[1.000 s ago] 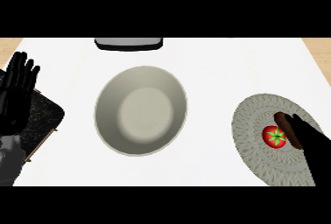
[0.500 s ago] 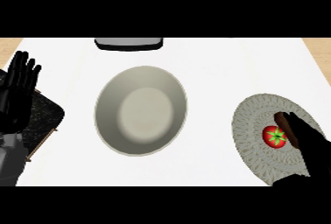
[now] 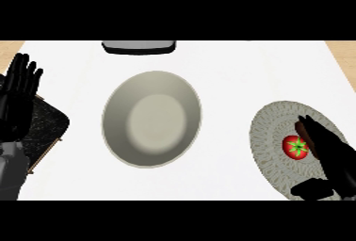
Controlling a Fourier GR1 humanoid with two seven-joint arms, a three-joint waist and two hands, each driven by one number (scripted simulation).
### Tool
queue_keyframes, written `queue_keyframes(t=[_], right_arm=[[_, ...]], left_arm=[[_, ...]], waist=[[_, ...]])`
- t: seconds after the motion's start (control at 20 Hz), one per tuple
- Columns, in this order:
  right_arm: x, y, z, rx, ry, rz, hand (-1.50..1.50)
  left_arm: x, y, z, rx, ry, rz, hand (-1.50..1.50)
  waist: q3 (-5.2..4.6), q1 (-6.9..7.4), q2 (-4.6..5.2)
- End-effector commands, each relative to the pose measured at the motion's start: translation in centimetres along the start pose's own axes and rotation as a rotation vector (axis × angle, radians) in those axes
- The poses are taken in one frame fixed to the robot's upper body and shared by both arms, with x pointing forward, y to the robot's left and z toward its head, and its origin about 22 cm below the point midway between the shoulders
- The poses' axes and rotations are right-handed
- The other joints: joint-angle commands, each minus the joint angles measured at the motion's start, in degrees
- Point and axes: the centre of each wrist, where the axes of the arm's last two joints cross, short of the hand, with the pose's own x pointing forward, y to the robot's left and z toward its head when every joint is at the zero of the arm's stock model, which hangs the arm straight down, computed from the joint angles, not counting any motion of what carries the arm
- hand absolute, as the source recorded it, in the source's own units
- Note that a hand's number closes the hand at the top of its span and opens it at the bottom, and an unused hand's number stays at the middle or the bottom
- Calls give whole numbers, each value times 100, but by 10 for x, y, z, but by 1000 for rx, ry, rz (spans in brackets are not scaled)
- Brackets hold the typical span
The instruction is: Pick the tomato from the placemat and place it in the bowl
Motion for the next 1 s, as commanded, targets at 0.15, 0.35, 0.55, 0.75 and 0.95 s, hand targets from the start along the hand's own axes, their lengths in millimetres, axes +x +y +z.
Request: queue_keyframes(t=[0.15,0.35,0.55,0.75,0.95], right_arm=[[-2,29,-5,32,28,-7,-150],[-23,41,-29,41,26,22,-150],[6,57,-32,49,54,25,-150],[-3,27,-39,66,98,-13,-150],[-28,48,-45,57,120,9,-150]], left_arm=[[-1,-7,12,-3,6,5,0],[10,-8,-5,8,11,-9,0],[1,1,18,11,9,18,0],[-1,1,-12,13,12,6,0],[16,8,16,-6,-19,8,0]], waist=[[1,-5,-3],[2,-2,2],[1,23,-3],[-1,-15,2],[1,16,-6]])
